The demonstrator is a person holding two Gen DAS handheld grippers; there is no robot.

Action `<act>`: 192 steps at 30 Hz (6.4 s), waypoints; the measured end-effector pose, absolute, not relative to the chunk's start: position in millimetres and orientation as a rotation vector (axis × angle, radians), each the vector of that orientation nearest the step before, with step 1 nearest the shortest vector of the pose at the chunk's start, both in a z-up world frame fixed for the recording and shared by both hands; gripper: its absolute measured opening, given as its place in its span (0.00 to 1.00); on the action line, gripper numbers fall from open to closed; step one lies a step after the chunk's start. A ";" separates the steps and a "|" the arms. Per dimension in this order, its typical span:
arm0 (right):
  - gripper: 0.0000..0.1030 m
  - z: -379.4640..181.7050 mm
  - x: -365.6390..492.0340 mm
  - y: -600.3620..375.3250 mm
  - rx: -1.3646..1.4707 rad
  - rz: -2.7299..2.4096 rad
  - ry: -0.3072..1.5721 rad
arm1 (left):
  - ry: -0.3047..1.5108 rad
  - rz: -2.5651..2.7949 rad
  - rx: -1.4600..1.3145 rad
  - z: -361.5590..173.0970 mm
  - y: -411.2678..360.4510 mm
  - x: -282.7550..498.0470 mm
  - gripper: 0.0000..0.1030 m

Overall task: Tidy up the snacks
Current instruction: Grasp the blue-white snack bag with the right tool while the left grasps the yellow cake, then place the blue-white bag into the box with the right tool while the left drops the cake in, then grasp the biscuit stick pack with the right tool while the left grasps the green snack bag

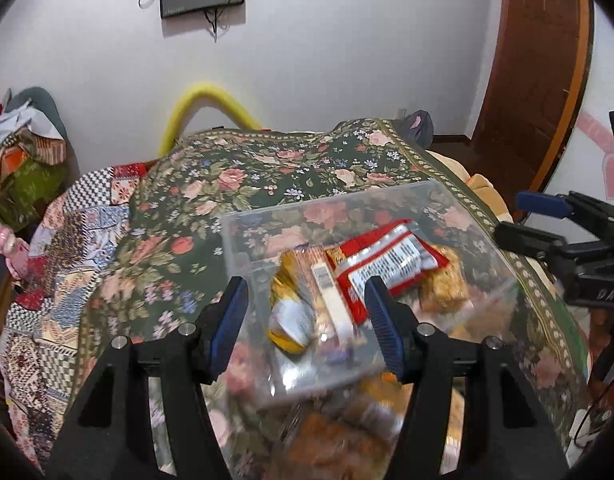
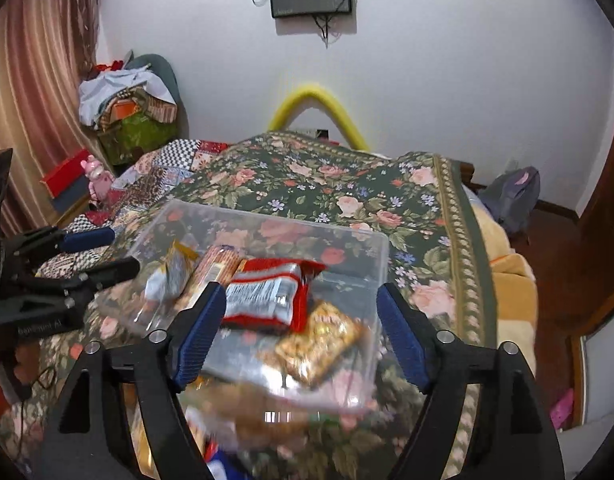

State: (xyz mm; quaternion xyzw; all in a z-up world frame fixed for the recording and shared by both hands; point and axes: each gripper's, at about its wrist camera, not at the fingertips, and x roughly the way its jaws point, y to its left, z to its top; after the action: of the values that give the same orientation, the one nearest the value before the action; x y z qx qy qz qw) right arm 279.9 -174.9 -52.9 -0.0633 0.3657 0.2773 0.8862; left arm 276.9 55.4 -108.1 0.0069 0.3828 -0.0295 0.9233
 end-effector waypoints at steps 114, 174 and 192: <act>0.73 -85.5 323.0 -159.0 -0.030 0.525 0.833 | 0.861 -0.100 -0.099 -136.7 36.3 342.9 0.54; 0.71 -105.0 150.9 -151.8 -0.103 0.692 0.858 | 1.036 -0.167 -0.073 -203.4 28.3 129.3 0.56; 0.46 -130.9 181.2 -106.8 -0.182 0.751 0.927 | 0.968 -0.037 -0.135 -216.1 80.9 130.1 0.44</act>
State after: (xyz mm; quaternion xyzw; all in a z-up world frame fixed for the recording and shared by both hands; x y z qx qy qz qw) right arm 181.2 -106.8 -130.9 -0.0857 0.4357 0.3530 0.8235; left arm 130.1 80.9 -216.1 -0.0650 0.4648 -0.0179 0.8829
